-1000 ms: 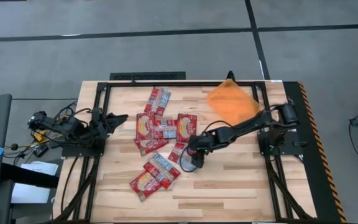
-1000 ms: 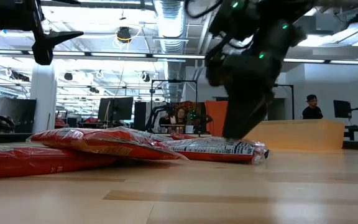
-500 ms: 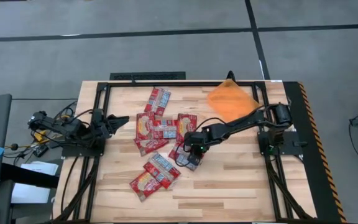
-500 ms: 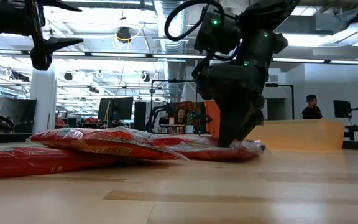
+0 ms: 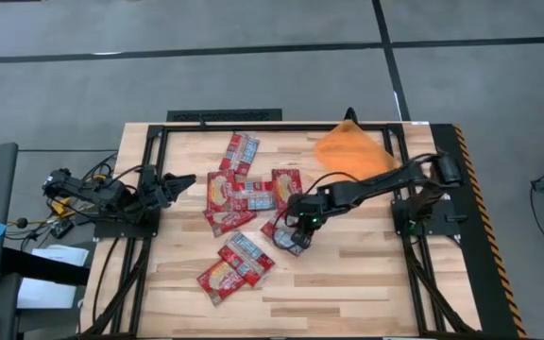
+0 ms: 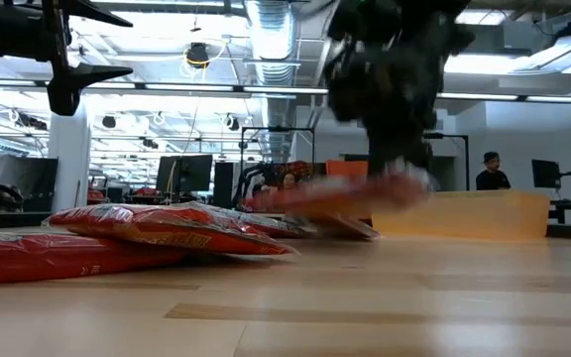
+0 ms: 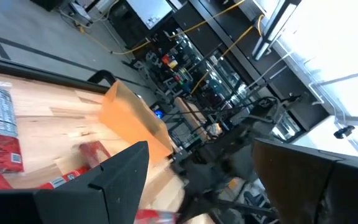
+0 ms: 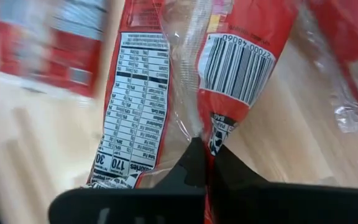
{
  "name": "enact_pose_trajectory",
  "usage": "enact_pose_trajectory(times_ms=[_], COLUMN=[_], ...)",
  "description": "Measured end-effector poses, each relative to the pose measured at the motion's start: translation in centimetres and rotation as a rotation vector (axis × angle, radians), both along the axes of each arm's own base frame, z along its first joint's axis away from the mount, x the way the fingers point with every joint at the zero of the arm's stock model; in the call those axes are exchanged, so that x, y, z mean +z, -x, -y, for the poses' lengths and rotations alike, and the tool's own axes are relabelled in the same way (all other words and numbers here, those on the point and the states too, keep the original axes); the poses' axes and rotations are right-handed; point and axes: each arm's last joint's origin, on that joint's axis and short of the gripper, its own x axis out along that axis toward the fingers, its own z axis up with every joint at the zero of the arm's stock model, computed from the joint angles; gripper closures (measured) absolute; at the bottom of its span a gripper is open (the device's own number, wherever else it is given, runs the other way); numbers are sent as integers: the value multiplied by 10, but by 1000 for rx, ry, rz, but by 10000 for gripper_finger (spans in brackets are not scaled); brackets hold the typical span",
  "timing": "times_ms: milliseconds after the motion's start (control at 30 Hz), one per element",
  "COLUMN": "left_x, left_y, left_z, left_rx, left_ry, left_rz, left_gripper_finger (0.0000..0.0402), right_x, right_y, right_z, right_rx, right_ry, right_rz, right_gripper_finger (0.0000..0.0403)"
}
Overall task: Sort popcorn bags into baskets
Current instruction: Put the red popcorn bag into the orange bin
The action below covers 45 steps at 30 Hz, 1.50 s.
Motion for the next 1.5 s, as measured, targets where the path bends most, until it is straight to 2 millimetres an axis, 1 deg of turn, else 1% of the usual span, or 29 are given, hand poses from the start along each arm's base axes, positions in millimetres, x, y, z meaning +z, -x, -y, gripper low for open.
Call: enact_pose_trajectory(times_ms=[133,300,467,533,633,700,800,933,1067,1200,1400,1500], left_x=[0,0,-1,-1,-3,-3,-5,-5,-5,-5,-5,-5], left_y=[0,0,0,0,0,0,0,1,1,1,1,1], left_z=[0,0,-1,-1,-1,-1,-2,-3,-3,-3,-3,-3], left_rx=[3,4,19,27,42,49,70,93,106,106,99,98], left_ry=[0,9,25,38,59,76,97,119,130,132,166,167], left_rz=[-2,1,4,4,-1,4,-2,5,11,14,33,34], left_gripper_finger=[132,132,132,132,132,132,132,132,132,132,132,132], right_x=[34,72,95,101,109,112,113,112,108,101,89,83], right_y=[13,41,74,89,111,123,139,149,148,147,142,138], right_z=[8,26,46,55,69,77,88,102,117,128,135,141], right_rx=[-35,-140,-322,-435,-637,-741,-897,-1171,-1330,-1383,-1518,-1541], right_ry=[-16,-6,94,150,218,247,302,352,339,302,279,266], right_rz=[79,137,102,75,32,7,-44,-56,-51,-105,-164,-185], right_gripper_finger=[397,393,398,398,387,381,385,392,378,362,371,377])
